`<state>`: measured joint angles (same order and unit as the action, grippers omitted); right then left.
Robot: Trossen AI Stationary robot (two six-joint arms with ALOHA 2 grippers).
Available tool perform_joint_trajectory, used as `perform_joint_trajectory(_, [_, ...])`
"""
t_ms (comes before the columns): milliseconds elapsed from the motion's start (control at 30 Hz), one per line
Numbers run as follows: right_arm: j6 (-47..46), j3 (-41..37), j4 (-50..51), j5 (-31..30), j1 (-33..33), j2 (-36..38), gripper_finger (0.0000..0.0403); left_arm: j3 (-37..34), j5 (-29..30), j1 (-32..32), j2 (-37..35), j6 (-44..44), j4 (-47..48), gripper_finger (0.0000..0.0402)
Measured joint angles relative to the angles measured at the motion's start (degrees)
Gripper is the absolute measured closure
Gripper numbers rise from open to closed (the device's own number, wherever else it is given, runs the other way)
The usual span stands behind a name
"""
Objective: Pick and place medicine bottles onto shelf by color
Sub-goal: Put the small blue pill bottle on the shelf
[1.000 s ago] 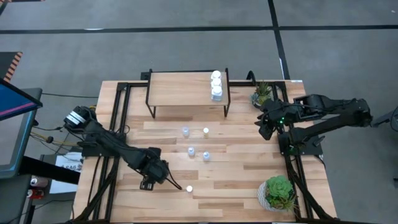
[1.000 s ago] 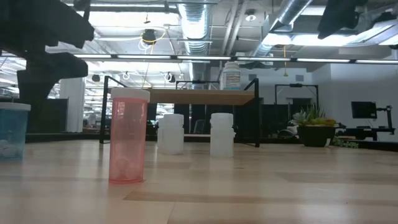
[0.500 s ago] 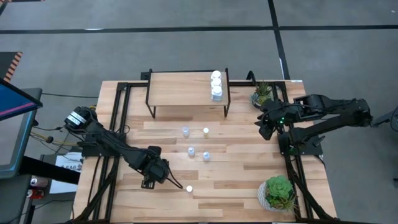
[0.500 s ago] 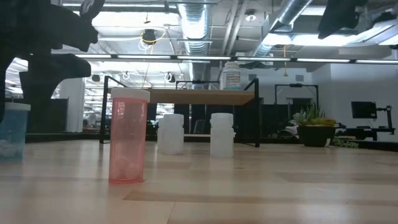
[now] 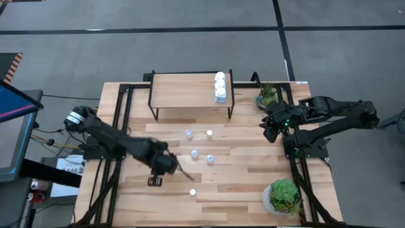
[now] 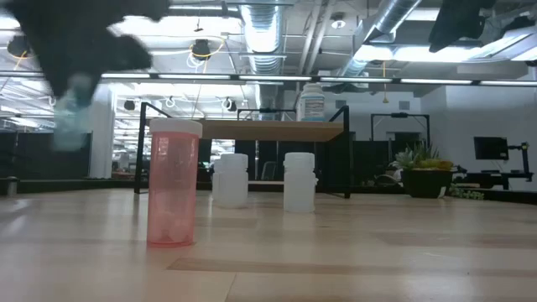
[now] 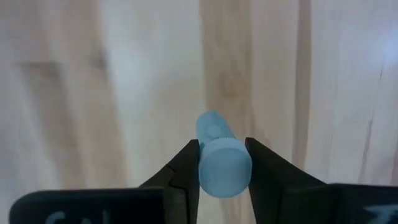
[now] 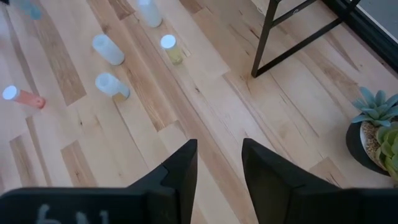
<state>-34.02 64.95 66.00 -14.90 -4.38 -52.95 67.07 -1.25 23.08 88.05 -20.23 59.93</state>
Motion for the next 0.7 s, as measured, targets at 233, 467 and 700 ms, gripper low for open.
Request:
perform_joint_trajectory(233, [-1.09,0.00,-0.04,0.01,0.00,0.00,0.0261,14.25,1.88,-12.78,-1.98,11.79,15.72,0.0310])
perform_joint_trajectory(467, [-3.04,0.00,-1.01,0.02,0.00,0.00,0.0267,27.44,3.61,-31.47,-2.01,26.69,22.62,0.0325])
perform_joint_trajectory(700, [-3.48,0.00,-2.57,0.01,-0.02,0.00,0.0268,32.85,4.14,-50.35,-1.74,41.33,21.24,0.0317])
